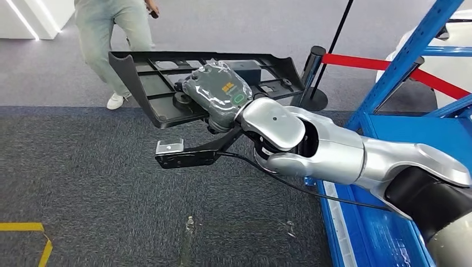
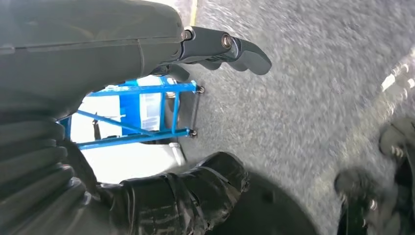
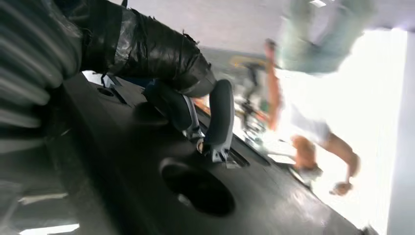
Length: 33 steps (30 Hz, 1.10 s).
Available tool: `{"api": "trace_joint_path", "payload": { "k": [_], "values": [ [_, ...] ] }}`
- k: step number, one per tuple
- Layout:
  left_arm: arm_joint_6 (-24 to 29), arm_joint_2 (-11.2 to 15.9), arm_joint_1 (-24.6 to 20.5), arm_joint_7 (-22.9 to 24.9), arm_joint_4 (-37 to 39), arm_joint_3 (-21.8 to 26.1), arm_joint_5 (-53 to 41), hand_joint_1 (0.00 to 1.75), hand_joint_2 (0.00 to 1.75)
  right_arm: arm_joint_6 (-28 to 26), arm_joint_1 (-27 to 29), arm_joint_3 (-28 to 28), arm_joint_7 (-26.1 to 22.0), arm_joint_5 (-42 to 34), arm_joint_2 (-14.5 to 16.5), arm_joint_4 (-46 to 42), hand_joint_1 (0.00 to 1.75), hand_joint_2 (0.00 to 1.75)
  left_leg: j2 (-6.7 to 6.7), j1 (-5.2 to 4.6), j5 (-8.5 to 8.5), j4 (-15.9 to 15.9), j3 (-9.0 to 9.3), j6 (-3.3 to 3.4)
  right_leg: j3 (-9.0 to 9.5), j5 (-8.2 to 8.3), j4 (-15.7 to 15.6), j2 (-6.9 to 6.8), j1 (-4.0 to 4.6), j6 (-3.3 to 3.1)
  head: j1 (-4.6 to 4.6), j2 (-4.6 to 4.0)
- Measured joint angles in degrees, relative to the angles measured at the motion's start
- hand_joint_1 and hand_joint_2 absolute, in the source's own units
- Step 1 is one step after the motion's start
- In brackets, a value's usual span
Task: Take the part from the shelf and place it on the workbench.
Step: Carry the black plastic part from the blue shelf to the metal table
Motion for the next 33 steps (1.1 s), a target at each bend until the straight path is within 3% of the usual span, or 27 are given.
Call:
{"api": "trace_joint_path", "payload": {
  "k": [2,3,4,5,7,9,11,12,14,16,18,20,22,24,26,27,29,31,33],
  "values": [
    [-0.2,0.01,-0.14,0.68,0.01,-0.01,-0.18,0.0,1.75,0.08,0.08,-0.11,-0.1,-0.08,-0.28,0.02,1.75,1.75,-1.34,0.07,0.02,0.04,0.01,0.17,-3.6,-2.1,6.67,1.11,-0.22,0.24,0.05,0.0],
    [-0.25,-0.01,-0.18,1.05,0.0,-0.01,-0.2,0.0,1.75,0.07,0.17,-0.11,-0.13,-0.16,-0.41,0.03,1.75,1.75,-2.11,0.14,0.0,0.12,0.01,0.16,-4.39,-1.71,7.69,1.22,-0.37,0.38,0.04,0.0],
    [-0.22,-0.03,-0.19,1.38,0.0,-0.01,-0.21,0.0,1.75,0.02,0.21,-0.11,-0.13,-0.25,-0.48,0.05,1.75,1.75,-2.91,0.26,-0.05,0.29,0.01,0.09,-4.15,-0.27,6.53,1.33,-0.57,0.55,0.06,0.0],
    [-0.13,-0.06,-0.15,1.61,0.0,-0.02,-0.24,0.0,1.75,-0.03,0.19,-0.11,-0.12,-0.37,-0.53,0.06,1.75,1.75,-3.67,0.43,-0.17,0.56,-0.02,-0.09,-2.93,1.91,3.44,1.81,-0.88,0.76,0.06,0.0],
    [0.12,-0.08,-0.12,1.82,0.01,-0.03,-0.3,0.0,1.75,-0.17,-0.02,-0.13,-0.03,-0.62,-0.7,0.04,1.75,1.75,-5.05,0.66,-0.53,1.49,-0.54,-0.73,0.0,4.95,-3.49,4.51,-1.61,1.22,0.02,0.0],
    [0.21,-0.05,-0.14,1.99,0.01,-0.03,-0.45,0.0,1.75,-0.4,-0.18,-0.17,0.08,-1.1,-0.89,-0.02,1.75,1.75,-6.29,0.8,-0.49,2.05,-1.44,-1.5,1.13,5.36,-6.29,6.27,-1.8,1.21,-0.03,0.0],
    [0.04,0.04,-0.05,2.14,0.02,-0.1,-0.74,0.0,1.75,-0.56,-0.32,-0.25,0.11,-1.78,-0.94,-0.06,1.75,1.75,-7.56,1.13,-0.07,1.89,-2.04,-2.24,1.17,5.52,-6.5,5.13,-1.54,0.56,-0.02,0.0],
    [-0.09,0.11,0.02,2.16,0.02,-0.16,-0.87,0.0,1.75,-0.56,-0.46,-0.28,0.14,-2.11,-0.92,-0.04,1.75,1.75,-7.31,1.19,-0.2,2.12,-2.35,-2.52,1.26,5.65,-6.69,4.43,-1.49,0.17,-0.04,0.0],
    [-0.29,0.25,0.02,2.09,0.03,-0.3,-0.93,0.0,1.75,-0.44,-1.02,-0.38,0.19,-2.63,-0.87,0.0,1.75,1.75,-4.74,1.06,-2.07,5.25,-3.93,-2.87,1.49,5.91,-7.16,3.0,-1.43,-0.61,-0.5,0.0],
    [-0.39,0.26,-0.12,2.02,0.03,-0.41,-0.92,0.0,1.75,-0.2,-1.5,-0.48,0.22,-3.04,-0.84,0.04,1.75,1.75,-1.81,0.93,-5.3,12.04,-7.09,-3.0,1.57,5.93,-7.28,1.56,-0.96,-1.09,-0.93,0.0],
    [-0.44,0.29,-0.3,2.01,0.03,-0.55,-0.9,0.0,1.75,0.0,-1.63,-0.51,0.22,-3.41,-0.84,0.1,1.75,1.75,-0.98,0.95,-6.6,16.64,-9.25,-2.9,1.58,5.83,-7.27,-0.06,-0.49,-1.36,-0.93,0.0],
    [-0.49,0.37,-0.36,2.04,0.03,-0.73,-0.85,0.0,1.75,0.13,-1.77,-0.51,0.22,-3.72,-0.84,0.17,1.75,1.75,-0.6,0.8,-4.48,13.91,-7.68,-2.51,1.65,5.69,-7.26,-1.52,-0.19,-1.47,-0.92,0.0],
    [-0.49,0.43,-0.34,2.09,0.03,-0.83,-0.76,0.0,1.75,0.32,-2.31,-0.51,0.24,-3.88,-0.84,0.2,1.75,1.75,1.41,0.12,-1.65,6.62,-3.62,-1.94,1.78,5.49,-7.23,-2.72,0.07,-1.4,-0.92,0.0],
    [-0.49,0.45,-0.39,2.13,0.03,-0.85,-0.72,0.0,1.75,0.54,-2.95,-0.55,0.34,-3.92,-0.86,0.29,1.75,1.75,3.0,-0.69,-0.75,2.31,-1.35,-1.39,1.87,5.28,-7.24,-3.71,0.29,-1.09,-0.87,0.0],
    [-0.49,0.5,-0.39,2.16,0.03,-0.89,-0.7,0.0,1.75,0.72,-3.24,-0.57,0.41,-3.94,-0.84,0.39,1.75,1.75,2.24,-0.9,-0.77,1.7,-1.19,-0.9,2.14,5.12,-7.38,-4.78,0.4,-0.66,-0.81,0.0],
    [-0.5,0.51,-0.31,2.19,0.03,-0.9,-0.69,0.0,1.75,0.75,-3.3,-0.58,0.42,-3.99,-0.81,0.43,1.75,1.75,1.65,-0.79,-0.64,1.35,-0.95,-0.66,2.25,4.86,-7.21,-4.69,0.31,-0.39,-0.81,0.0],
    [-0.52,0.56,-0.23,2.32,0.03,-0.93,-0.73,0.0,1.75,0.71,-3.68,-0.59,0.54,-4.26,-0.77,0.5,1.75,1.75,0.64,-0.41,-0.35,0.61,-0.33,-0.02,1.23,3.07,-4.55,-2.42,0.1,0.04,-0.71,0.0],
    [-0.48,0.61,-0.33,2.45,0.03,-0.94,-0.81,0.0,1.75,0.61,-4.1,-0.61,0.7,-4.57,-0.79,0.57,1.75,1.75,-0.37,-0.25,-0.25,0.4,-0.1,0.37,-2.03,-0.06,2.01,0.37,-0.1,0.23,-0.58,0.0],
    [-0.45,0.62,-0.47,2.53,0.03,-0.96,-1.03,0.0,1.75,0.51,-4.1,-0.61,0.74,-4.81,-0.79,0.64,1.75,1.75,-1.74,-0.19,-0.28,0.53,-0.1,0.47,-5.01,-1.36,7.35,1.09,-0.22,0.44,-0.54,0.0]
  ]
}}
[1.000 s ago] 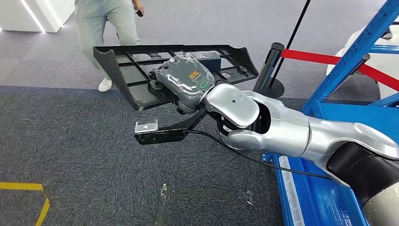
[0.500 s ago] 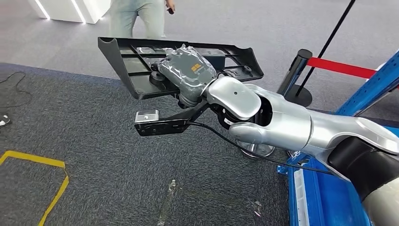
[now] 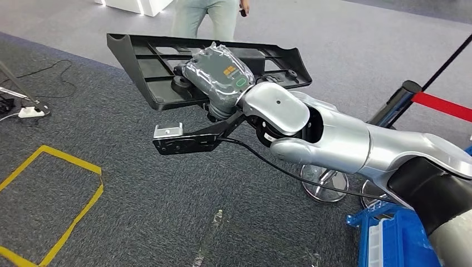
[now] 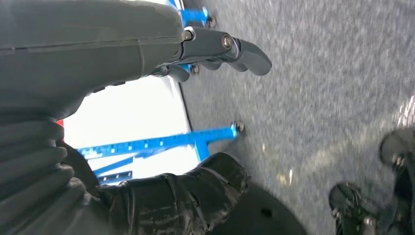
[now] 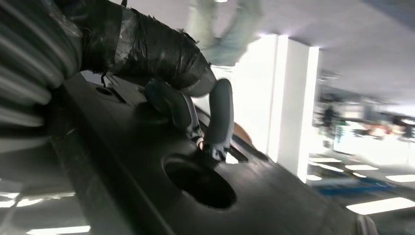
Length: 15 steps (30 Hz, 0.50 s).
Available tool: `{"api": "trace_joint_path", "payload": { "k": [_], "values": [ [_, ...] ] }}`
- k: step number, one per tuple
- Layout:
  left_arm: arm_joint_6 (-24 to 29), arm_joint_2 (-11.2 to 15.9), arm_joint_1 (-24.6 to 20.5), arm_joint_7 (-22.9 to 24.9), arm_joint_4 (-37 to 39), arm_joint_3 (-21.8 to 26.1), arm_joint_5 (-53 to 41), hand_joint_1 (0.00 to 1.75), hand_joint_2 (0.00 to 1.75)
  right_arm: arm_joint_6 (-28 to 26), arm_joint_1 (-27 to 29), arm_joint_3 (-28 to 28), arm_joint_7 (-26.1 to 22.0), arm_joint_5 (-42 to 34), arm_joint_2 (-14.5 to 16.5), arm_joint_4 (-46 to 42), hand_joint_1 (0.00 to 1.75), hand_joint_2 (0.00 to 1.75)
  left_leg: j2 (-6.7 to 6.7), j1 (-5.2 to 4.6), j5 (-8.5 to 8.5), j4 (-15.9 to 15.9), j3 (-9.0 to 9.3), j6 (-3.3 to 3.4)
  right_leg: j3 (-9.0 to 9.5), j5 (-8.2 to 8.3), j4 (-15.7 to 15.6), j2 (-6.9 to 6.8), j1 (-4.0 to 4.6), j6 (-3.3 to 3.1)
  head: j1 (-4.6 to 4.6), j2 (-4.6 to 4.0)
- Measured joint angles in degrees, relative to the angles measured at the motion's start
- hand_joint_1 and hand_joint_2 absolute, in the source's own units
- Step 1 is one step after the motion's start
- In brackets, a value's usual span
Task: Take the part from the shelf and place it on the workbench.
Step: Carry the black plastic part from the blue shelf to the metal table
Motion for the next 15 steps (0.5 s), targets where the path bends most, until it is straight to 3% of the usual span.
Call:
{"api": "trace_joint_path", "payload": {
  "k": [1,3,5,7,9,11,13,15],
  "values": [
    [-0.04,-0.01,-0.02,0.12,0.0,-0.04,-0.31,0.0,1.75,-0.14,0.09,0.0,0.0,-0.12,0.0,0.04,1.75,1.75,-0.77,0.07,-0.06,0.16,-0.01,-0.03,-0.29,0.87,0.04,0.1,-0.13,0.11,0.01,0.0],
    [-0.28,-0.04,-0.01,0.73,0.0,-0.37,-1.75,0.0,1.75,-0.78,0.2,-0.01,-0.02,-0.26,0.0,0.19,1.75,1.75,-2.4,0.34,-0.36,0.75,-0.06,-0.37,1.96,4.85,-5.69,0.95,-0.62,0.39,0.02,0.0],
    [-0.57,0.02,-0.04,1.43,0.02,-1.03,-3.05,0.0,1.75,-1.62,0.29,-0.01,-0.11,-0.32,0.0,0.42,1.75,1.75,-3.86,0.5,-0.71,1.61,-0.63,-0.99,4.63,7.13,-11.68,3.68,-1.23,0.61,-0.05,0.0],
    [-0.71,0.11,-0.07,1.66,0.04,-1.5,-3.24,0.0,1.75,-2.05,0.52,-0.01,-0.2,-0.32,0.0,0.64,1.75,1.75,-5.17,0.66,-0.6,2.01,-1.45,-1.66,5.34,6.97,-13.25,5.1,-1.28,0.45,-0.13,0.0],
    [-0.77,0.21,0.08,1.68,0.07,-1.71,-3.05,0.0,1.75,-2.13,0.61,-0.01,-0.16,-0.32,-0.01,0.75,1.75,1.75,-6.05,0.91,-0.36,1.96,-2.0,-2.29,5.46,7.12,-13.56,3.79,-1.13,-0.16,-0.11,0.0],
    [-0.82,0.3,0.27,1.76,0.1,-1.87,-2.9,0.0,1.75,-2.15,0.43,-0.03,0.01,-0.31,-0.02,0.84,1.75,1.75,-3.58,0.76,-1.56,3.99,-3.13,-2.81,5.82,7.3,-14.03,2.35,-1.2,-0.93,-0.58,0.0],
    [-0.9,0.3,0.27,1.92,0.11,-1.91,-2.75,0.0,1.75,-2.14,0.21,-0.04,0.35,-0.33,-0.03,0.9,1.75,1.75,0.11,0.65,-4.42,9.94,-6.0,-3.16,6.09,7.33,-14.35,0.99,-0.99,-1.46,-1.1,0.0],
    [-0.96,0.3,0.19,2.01,0.11,-1.92,-2.61,0.0,1.75,-2.06,0.09,-0.05,0.86,-0.58,-0.06,0.9,1.75,1.75,1.24,0.8,-6.3,15.77,-9.03,-3.23,6.15,7.23,-14.39,-0.51,-0.65,-1.7,-1.16,0.0]
  ]
}}
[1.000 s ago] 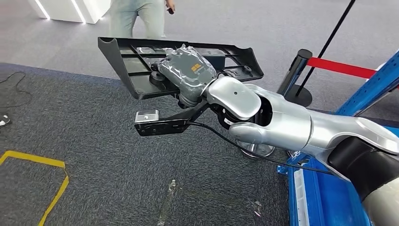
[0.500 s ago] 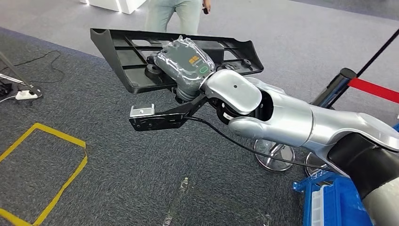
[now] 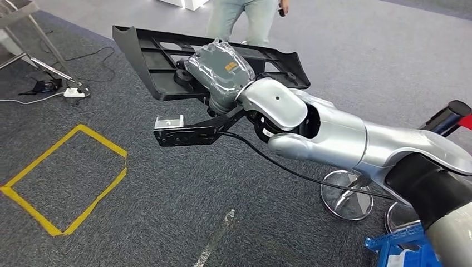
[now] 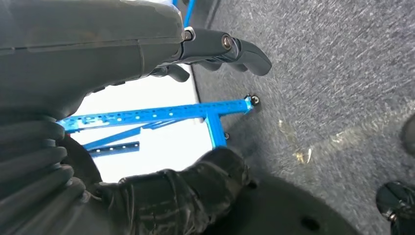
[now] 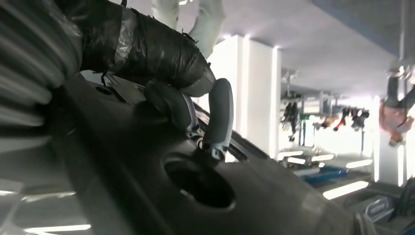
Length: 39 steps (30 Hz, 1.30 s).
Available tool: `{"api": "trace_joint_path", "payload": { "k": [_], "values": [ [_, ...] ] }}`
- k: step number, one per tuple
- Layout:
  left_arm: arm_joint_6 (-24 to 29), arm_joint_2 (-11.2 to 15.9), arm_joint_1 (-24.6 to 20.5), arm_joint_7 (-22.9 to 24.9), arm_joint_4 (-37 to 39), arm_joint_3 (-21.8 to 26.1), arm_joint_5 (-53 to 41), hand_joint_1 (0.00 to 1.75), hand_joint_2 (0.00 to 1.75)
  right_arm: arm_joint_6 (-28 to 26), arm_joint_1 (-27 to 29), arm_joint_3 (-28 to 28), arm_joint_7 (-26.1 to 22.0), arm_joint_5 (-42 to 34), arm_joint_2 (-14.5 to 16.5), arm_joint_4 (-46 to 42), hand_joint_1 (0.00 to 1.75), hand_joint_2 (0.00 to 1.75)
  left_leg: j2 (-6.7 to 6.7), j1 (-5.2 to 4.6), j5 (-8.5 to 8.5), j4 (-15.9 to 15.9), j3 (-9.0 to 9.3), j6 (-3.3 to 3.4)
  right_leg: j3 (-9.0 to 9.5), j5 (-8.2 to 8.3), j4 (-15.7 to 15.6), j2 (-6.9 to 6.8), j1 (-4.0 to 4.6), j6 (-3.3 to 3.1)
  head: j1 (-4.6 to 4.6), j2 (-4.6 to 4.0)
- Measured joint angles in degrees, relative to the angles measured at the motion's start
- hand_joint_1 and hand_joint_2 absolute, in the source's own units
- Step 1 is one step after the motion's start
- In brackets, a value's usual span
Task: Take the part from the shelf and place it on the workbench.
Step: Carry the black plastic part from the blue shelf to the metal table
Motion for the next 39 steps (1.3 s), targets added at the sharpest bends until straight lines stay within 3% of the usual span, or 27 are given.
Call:
{"api": "trace_joint_path", "payload": {
  "k": [1,2,4,6,7,9,10,12,14,15,16,17,18,20,22,25,27,31,32,33,35,37,39],
  "values": [
    [-0.01,0.01,-0.02,-0.01,0.0,-0.01,0.02,0.0,1.75,0.03,-0.03,-0.02,0.27,-0.19,-0.02,-0.01,1.75,1.75,0.15,0.01,0.27,0.68,-0.41,0.08,0.05,-0.09,0.01,-0.74,0.13,-0.07,-0.04,0.0],
    [0.02,0.01,-0.01,-0.02,0.0,-0.02,0.04,0.0,1.75,0.05,-0.07,-0.08,0.52,-0.39,-0.05,-0.02,1.75,1.75,0.32,-0.02,1.47,-0.78,0.33,0.25,0.15,-0.2,0.01,-1.43,0.24,-0.09,-0.03,0.0],
    [0.15,0.01,0.04,-0.05,0.0,-0.03,0.02,0.0,1.75,0.09,-0.23,-0.38,0.92,-0.6,-0.19,-0.06,1.75,1.75,2.03,-0.4,4.71,-7.84,4.06,0.79,0.53,-0.5,-0.03,-2.64,0.39,-0.03,-0.03,0.0],
    [0.25,0.01,-0.04,0.1,0.0,-0.03,-0.02,0.0,1.75,0.21,-0.51,-0.78,1.21,-0.68,-0.5,-0.1,1.75,1.75,4.05,-1.2,6.12,-13.3,7.0,1.4,0.82,-0.78,-0.09,-3.74,0.7,0.27,-0.01,0.0],
    [0.23,0.02,-0.09,0.39,0.0,-0.03,-0.02,0.0,1.75,0.3,-0.62,-0.9,1.32,-0.72,-0.63,-0.1,1.75,1.75,4.38,-1.51,5.98,-14.17,7.41,1.61,0.96,-0.87,-0.2,-4.28,0.84,0.47,0.01,0.0],
    [0.15,0.11,-0.16,1.22,0.01,-0.03,0.03,0.0,1.75,0.43,-0.72,-0.99,1.45,-0.85,-0.75,-0.11,1.75,1.75,3.19,-1.47,6.13,-14.69,7.73,2.08,1.35,-1.12,-0.46,-5.28,1.01,0.99,0.06,0.0],
    [0.09,0.17,-0.12,1.62,0.02,-0.03,0.06,0.0,1.75,0.45,-0.77,-1.03,1.46,-0.92,-0.74,-0.11,1.75,1.75,2.56,-1.3,6.28,-15.12,8.09,2.3,1.47,-1.51,-0.18,-4.83,0.95,1.26,0.09,0.0],
    [-0.05,0.31,-0.13,2.06,0.04,-0.03,0.06,0.0,1.75,0.45,-1.0,-1.21,1.47,-1.0,-0.72,-0.11,1.75,1.75,1.47,-0.9,6.53,-15.9,8.87,2.95,0.08,-3.56,3.3,-2.27,0.79,1.67,0.19,0.0],
    [-0.07,0.46,-0.27,2.23,0.07,-0.04,0.06,0.0,1.75,0.46,-1.13,-1.36,1.46,-1.04,-0.72,-0.1,1.75,1.75,0.26,-0.88,6.5,-15.99,9.05,3.39,-3.56,-6.46,10.5,0.09,0.67,1.84,0.26,0.0],
    [0.1,0.54,-0.35,2.27,0.09,-0.05,0.06,0.0,1.75,0.48,-1.09,-1.38,1.49,-1.11,-0.72,-0.1,1.75,1.75,-0.51,-0.87,6.47,-15.92,9.05,3.47,-5.35,-7.24,13.58,0.46,0.64,1.96,0.29,0.0],
    [0.33,0.6,-0.41,2.31,0.11,-0.05,0.06,0.0,1.75,0.51,-1.03,-1.38,1.53,-1.23,-0.73,-0.09,1.75,1.75,-1.34,-0.85,6.42,-15.81,9.05,3.49,-6.33,-7.01,14.9,0.58,0.58,2.07,0.33,0.0],
    [0.58,0.64,-0.43,2.37,0.13,-0.05,0.05,0.0,1.75,0.54,-0.99,-1.38,1.64,-1.36,-0.73,-0.08,1.75,1.75,-2.21,-0.8,6.36,-15.64,9.05,3.44,-6.29,-5.72,14.06,0.66,0.48,2.14,0.36,0.0],
    [0.73,0.68,-0.41,2.5,0.13,-0.05,0.03,0.0,1.75,0.59,-1.02,-1.38,1.77,-1.49,-0.74,-0.08,1.75,1.75,-3.06,-0.72,6.23,-15.38,9.05,3.31,-5.18,-3.63,11.16,0.92,0.31,2.2,0.41,0.0],
    [0.35,0.8,-0.32,2.9,0.14,-0.05,-0.06,0.0,1.75,0.67,-1.11,-1.38,2.0,-1.75,-0.81,-0.07,1.75,1.75,-4.62,-0.59,5.84,-14.6,8.7,2.82,-2.06,-0.49,3.99,3.17,-0.2,2.26,0.43,0.0],
    [-0.35,0.98,-0.26,2.98,0.15,-0.05,-0.13,0.0,1.75,0.7,-1.18,-1.38,1.97,-2.11,-0.89,-0.01,1.75,1.75,-5.89,-0.44,5.79,-14.11,7.93,2.16,-0.6,0.01,0.74,5.07,-0.41,2.14,0.4,0.0],
    [-0.58,1.06,-0.11,2.46,0.15,-0.05,-0.14,0.0,1.75,0.72,-1.18,-1.38,1.86,-2.55,-0.89,0.11,1.75,1.75,-7.29,-0.14,6.22,-14.32,7.39,1.35,-0.56,-0.06,0.5,4.34,-0.08,1.71,0.36,0.0],
    [-0.56,1.07,-0.08,2.39,0.15,-0.05,-0.14,0.0,1.75,0.72,-1.19,-1.38,1.85,-2.61,-0.88,0.13,1.75,1.75,-7.5,-0.11,6.29,-14.38,7.37,1.24,-0.55,-0.05,0.49,4.17,-0.06,1.62,0.34,0.0],
    [0.19,1.25,-0.15,2.78,0.22,-0.05,-0.22,0.0,1.75,0.57,-1.54,-1.33,1.36,-3.51,-0.79,0.65,1.75,1.75,-0.01,0.03,0.25,0.54,-0.51,-0.31,0.53,-0.07,-0.67,-0.75,-0.08,0.03,-0.64,0.0],
    [0.38,1.24,-0.17,3.13,0.22,-0.05,-0.27,0.0,1.75,0.58,-1.52,-1.31,1.33,-3.66,-0.79,0.7,1.75,1.75,0.2,0.07,1.16,-0.04,-0.37,-0.3,0.64,-0.2,-0.66,-1.42,-0.04,0.02,-0.64,0.0],
    [0.55,1.22,-0.16,3.44,0.22,-0.05,-0.33,0.0,1.75,0.58,-1.52,-1.28,1.29,-3.8,-0.79,0.74,1.75,1.75,0.51,0.07,2.86,-2.6,0.86,-0.2,0.83,-0.37,-0.66,-2.04,0.0,0.07,-0.63,0.0],
    [0.78,1.22,-0.13,3.78,0.22,-0.06,-0.35,0.0,1.75,0.58,-1.53,-1.27,1.14,-3.99,-0.79,0.82,1.75,1.75,2.67,-0.36,6.1,-10.13,4.81,0.33,1.35,-0.78,-0.71,-3.19,0.21,0.29,-0.64,0.0],
    [0.96,1.22,-0.19,3.87,0.22,-0.07,-0.34,0.0,1.75,0.6,-1.55,-1.26,0.94,-4.11,-0.79,0.97,1.75,1.75,4.43,-1.09,7.03,-14.45,7.03,1.11,1.72,-1.11,-0.81,-4.28,0.57,0.66,-0.6,0.0],
    [1.04,1.23,-0.27,3.92,0.22,-0.07,-0.34,0.0,1.75,0.6,-1.55,-1.24,0.8,-4.23,-0.74,1.14,1.75,1.75,3.64,-1.37,6.87,-14.98,7.16,1.73,2.12,-1.34,-1.06,-5.54,0.81,1.17,-0.58,0.0]
  ]
}}
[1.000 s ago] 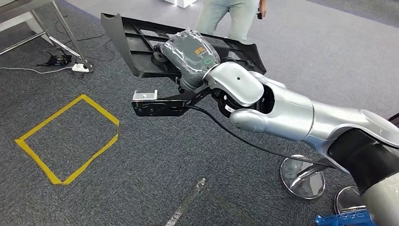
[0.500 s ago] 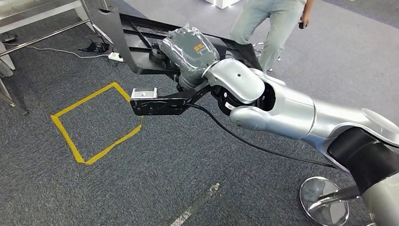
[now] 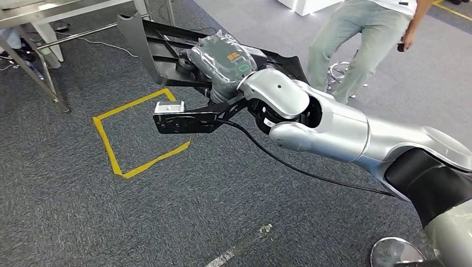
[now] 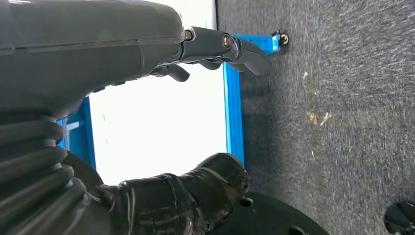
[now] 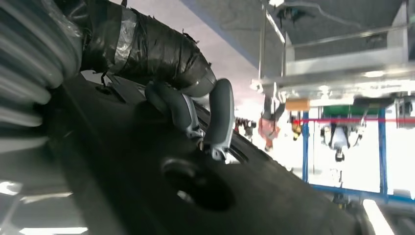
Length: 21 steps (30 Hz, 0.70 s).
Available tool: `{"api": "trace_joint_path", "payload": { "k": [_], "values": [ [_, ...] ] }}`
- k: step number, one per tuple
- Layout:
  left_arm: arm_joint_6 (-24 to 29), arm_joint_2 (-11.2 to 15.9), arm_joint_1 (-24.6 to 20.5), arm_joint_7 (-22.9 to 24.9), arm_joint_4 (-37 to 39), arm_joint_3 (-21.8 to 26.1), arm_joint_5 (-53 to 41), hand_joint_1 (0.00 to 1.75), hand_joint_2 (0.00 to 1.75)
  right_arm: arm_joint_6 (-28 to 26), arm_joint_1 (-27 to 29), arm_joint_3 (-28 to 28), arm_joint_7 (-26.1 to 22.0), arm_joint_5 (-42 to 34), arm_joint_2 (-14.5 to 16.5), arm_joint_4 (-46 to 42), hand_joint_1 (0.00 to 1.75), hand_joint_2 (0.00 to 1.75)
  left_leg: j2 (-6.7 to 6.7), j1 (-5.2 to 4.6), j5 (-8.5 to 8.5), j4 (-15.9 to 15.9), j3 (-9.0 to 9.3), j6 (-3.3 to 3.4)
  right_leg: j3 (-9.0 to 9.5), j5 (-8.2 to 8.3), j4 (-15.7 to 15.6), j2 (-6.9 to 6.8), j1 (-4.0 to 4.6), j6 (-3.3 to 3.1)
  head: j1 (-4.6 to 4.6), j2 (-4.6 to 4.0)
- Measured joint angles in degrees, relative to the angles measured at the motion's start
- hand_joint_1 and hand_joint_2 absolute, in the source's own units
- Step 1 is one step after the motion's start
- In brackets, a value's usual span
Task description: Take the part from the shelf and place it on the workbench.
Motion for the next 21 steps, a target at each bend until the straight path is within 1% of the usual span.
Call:
{"api": "trace_joint_path", "payload": {
  "k": [1,2,3,4,5,6,7,8,9,10,11,12,13,14,15,16,17,18,19,20,21],
  "values": [
    [0.02,-0.03,0.02,0.02,0.0,0.0,0.0,0.0,1.75,-0.01,0.01,0.01,-0.05,-0.05,0.04,0.06,1.75,1.75,-0.68,0.18,0.08,-0.29,0.21,0.26,0.18,-0.27,0.01,-0.23,-0.08,0.31,0.02,0.0],
    [0.02,-0.08,0.03,0.03,0.0,0.0,0.0,0.0,1.75,-0.03,-0.03,0.02,-0.09,-0.09,0.08,0.13,1.75,1.75,-1.34,0.38,0.16,-0.63,0.52,0.6,0.09,-0.85,0.62,0.42,-0.17,0.55,0.04,0.0],
    [0.02,-0.14,0.03,0.04,0.0,0.0,-0.03,0.0,1.75,-0.04,-0.09,0.02,-0.16,-0.11,0.1,0.2,1.75,1.75,-1.9,0.59,0.26,-0.97,0.85,0.96,-0.62,-1.91,2.37,1.71,-0.28,0.71,0.13,0.0],
    [0.02,-0.2,0.01,-0.02,0.0,0.0,-0.11,0.0,1.75,-0.06,-0.12,0.02,-0.26,-0.11,0.1,0.26,1.75,1.75,-2.49,0.77,0.3,-1.17,1.1,1.27,-2.1,-3.39,5.42,3.41,-0.44,0.8,0.22,0.0],
    [0.01,-0.23,-0.05,-0.12,0.0,0.0,-0.21,0.0,1.75,-0.08,-0.11,0.04,-0.39,-0.12,0.1,0.31,1.75,1.75,-3.11,0.79,0.26,-1.18,1.18,1.52,-4.09,-4.95,9.29,4.91,-0.49,0.85,0.3,0.0],
    [0.01,-0.23,-0.12,-0.26,0.0,0.0,-0.32,0.0,1.75,-0.11,-0.03,0.05,-0.49,-0.13,0.1,0.36,1.75,1.75,-3.8,0.8,0.22,-1.12,1.2,1.66,-6.2,-6.1,13.01,5.71,-0.54,0.95,0.35,0.0],
    [0.01,-0.23,-0.18,-0.44,0.0,-0.01,-0.42,0.0,1.75,-0.13,0.1,0.08,-0.56,-0.14,0.1,0.41,1.75,1.75,-4.57,0.82,0.17,-1.02,1.22,1.72,-7.81,-6.38,15.46,6.05,-0.6,1.08,0.39,0.0],
    [0.01,-0.23,-0.22,-0.6,0.0,-0.02,-0.49,0.0,1.75,-0.16,0.2,0.11,-0.59,-0.14,0.1,0.49,1.75,1.75,-5.39,0.87,0.08,-0.84,1.23,1.7,-8.48,-5.55,15.81,6.17,-0.68,1.2,0.4,0.0],
    [0.0,-0.25,-0.24,-0.73,0.0,-0.03,-0.53,0.0,1.75,-0.18,0.25,0.13,-0.58,-0.14,0.1,0.57,1.75,1.75,-6.24,0.95,-0.07,-0.57,1.23,1.6,-8.08,-3.73,13.99,6.31,-0.81,1.3,0.4,0.0],
    [-0.02,-0.26,-0.21,-0.84,0.0,-0.05,-0.56,0.0,1.75,-0.19,0.25,0.14,-0.57,-0.14,0.1,0.65,1.75,1.75,-7.05,1.05,-0.3,-0.17,1.2,1.41,-6.83,-1.39,10.53,6.88,-1.03,1.41,0.42,0.0],
    [-0.04,-0.27,-0.16,-0.9,0.0,-0.07,-0.58,0.0,1.75,-0.22,0.23,0.15,-0.56,-0.14,0.1,0.72,1.75,1.75,-7.8,1.1,-0.58,0.3,1.01,1.11,-5.44,0.24,7.01,8.25,-1.33,1.49,0.4,0.0],
    [-0.07,-0.28,-0.14,-0.93,0.0,-0.08,-0.59,0.0,1.75,-0.27,0.21,0.15,-0.58,-0.14,0.11,0.78,1.75,1.75,-8.49,1.11,-0.81,0.83,0.68,0.78,-4.25,1.28,4.15,9.6,-1.59,1.52,0.34,0.0],
    [-0.1,-0.28,-0.11,-0.95,0.0,-0.08,-0.59,0.0,1.75,-0.33,0.24,0.15,-0.59,-0.14,0.14,0.85,1.75,1.75,-9.12,1.17,-0.89,1.17,0.28,0.39,-3.59,1.59,2.52,10.64,-1.7,1.46,0.33,0.0],
    [-0.14,-0.28,-0.07,-0.96,0.0,-0.09,-0.59,0.0,1.75,-0.4,0.28,0.15,-0.6,-0.14,0.2,0.93,1.75,1.75,-9.78,1.26,-0.8,1.25,-0.11,0.0,-3.41,1.3,2.13,11.07,-1.59,1.26,0.3,0.0],
    [-0.16,-0.27,-0.01,-0.96,0.0,-0.12,-0.58,0.0,1.75,-0.45,0.3,0.15,-0.6,-0.14,0.26,1.01,1.75,1.75,-10.51,1.39,-0.59,1.16,-0.37,-0.39,-3.31,1.39,1.93,10.48,-1.47,0.96,0.32,0.0],
    [-0.17,-0.2,0.06,-0.96,0.01,-0.15,-0.58,0.0,1.75,-0.49,0.3,0.15,-0.56,-0.14,0.32,1.1,1.75,1.75,-10.95,1.56,-0.45,0.98,-0.57,-0.74,-3.16,1.52,1.74,9.7,-1.48,0.6,0.38,0.0],
    [-0.17,-0.18,0.14,-0.96,0.01,-0.19,-0.59,0.0,1.75,-0.54,0.29,0.15,-0.59,-0.13,0.39,1.19,1.75,1.75,-10.33,1.48,-0.64,1.28,-0.81,-1.07,-2.86,1.63,1.41,9.01,-1.56,0.24,0.24,0.0],
    [-0.17,-0.17,0.17,-0.97,0.02,-0.22,-0.61,0.0,1.75,-0.59,0.22,0.15,-0.69,-0.13,0.43,1.25,1.75,1.75,-8.95,1.39,-1.33,2.46,-1.37,-1.37,-2.54,1.76,1.01,8.34,-1.73,-0.11,-0.04,0.0],
    [-0.16,-0.17,0.15,-1.01,0.02,-0.24,-0.69,0.0,1.75,-0.68,0.15,0.15,-0.89,-0.13,0.45,1.3,1.75,1.75,-7.07,1.34,-2.56,4.79,-2.46,-1.63,-2.24,1.83,0.68,7.76,-1.78,-0.37,-0.29,0.0],
    [-0.18,-0.25,0.14,-1.09,0.02,-0.26,-0.78,0.0,1.75,-0.78,0.1,0.15,-1.17,-0.13,0.47,1.31,1.75,1.75,-5.19,1.32,-4.06,8.07,-4.0,-1.9,-2.06,1.83,0.51,7.21,-1.68,-0.56,-0.58,0.0],
    [-0.25,-0.26,0.09,-1.25,0.02,-0.27,-0.87,0.0,1.75,-0.85,0.05,0.15,-1.43,-0.13,0.47,1.33,1.75,1.75,-4.16,1.47,-5.41,11.59,-5.8,-2.1,-1.99,1.8,0.46,6.66,-1.6,-0.69,-0.71,0.0]
  ]
}}
